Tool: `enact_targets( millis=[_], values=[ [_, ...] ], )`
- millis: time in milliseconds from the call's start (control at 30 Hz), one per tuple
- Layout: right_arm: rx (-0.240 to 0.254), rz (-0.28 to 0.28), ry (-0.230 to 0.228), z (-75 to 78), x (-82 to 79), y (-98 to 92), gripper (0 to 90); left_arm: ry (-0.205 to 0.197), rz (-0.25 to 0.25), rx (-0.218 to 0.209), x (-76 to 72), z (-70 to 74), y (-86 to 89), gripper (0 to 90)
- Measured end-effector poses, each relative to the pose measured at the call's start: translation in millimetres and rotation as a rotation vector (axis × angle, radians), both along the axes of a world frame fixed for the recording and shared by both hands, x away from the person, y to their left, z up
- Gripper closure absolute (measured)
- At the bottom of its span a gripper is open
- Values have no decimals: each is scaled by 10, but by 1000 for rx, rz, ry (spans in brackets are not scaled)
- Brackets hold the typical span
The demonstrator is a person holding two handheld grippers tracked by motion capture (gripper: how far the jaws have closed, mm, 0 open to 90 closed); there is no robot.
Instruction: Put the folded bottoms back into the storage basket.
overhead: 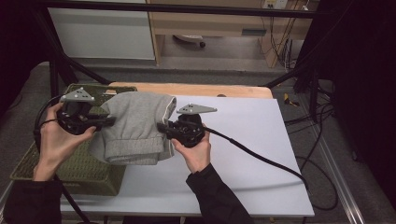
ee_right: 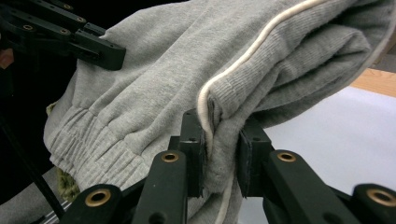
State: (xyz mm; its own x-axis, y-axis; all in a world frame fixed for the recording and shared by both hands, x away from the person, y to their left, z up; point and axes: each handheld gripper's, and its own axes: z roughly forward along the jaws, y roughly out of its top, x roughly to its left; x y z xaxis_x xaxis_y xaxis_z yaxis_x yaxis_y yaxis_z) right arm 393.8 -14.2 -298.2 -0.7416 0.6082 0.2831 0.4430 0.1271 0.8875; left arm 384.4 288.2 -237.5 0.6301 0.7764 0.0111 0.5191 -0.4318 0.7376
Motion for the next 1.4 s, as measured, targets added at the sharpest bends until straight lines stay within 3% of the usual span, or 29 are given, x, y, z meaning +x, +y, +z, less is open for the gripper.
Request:
enact_targets(
  millis=[533,1400],
  values=[
    [8,19,-11,53,23,298,757,-12,40,18,-5,50,257,794],
    [5,42,-31,120,61,767,758,-22,104,13,-15,107,683,794]
  ],
)
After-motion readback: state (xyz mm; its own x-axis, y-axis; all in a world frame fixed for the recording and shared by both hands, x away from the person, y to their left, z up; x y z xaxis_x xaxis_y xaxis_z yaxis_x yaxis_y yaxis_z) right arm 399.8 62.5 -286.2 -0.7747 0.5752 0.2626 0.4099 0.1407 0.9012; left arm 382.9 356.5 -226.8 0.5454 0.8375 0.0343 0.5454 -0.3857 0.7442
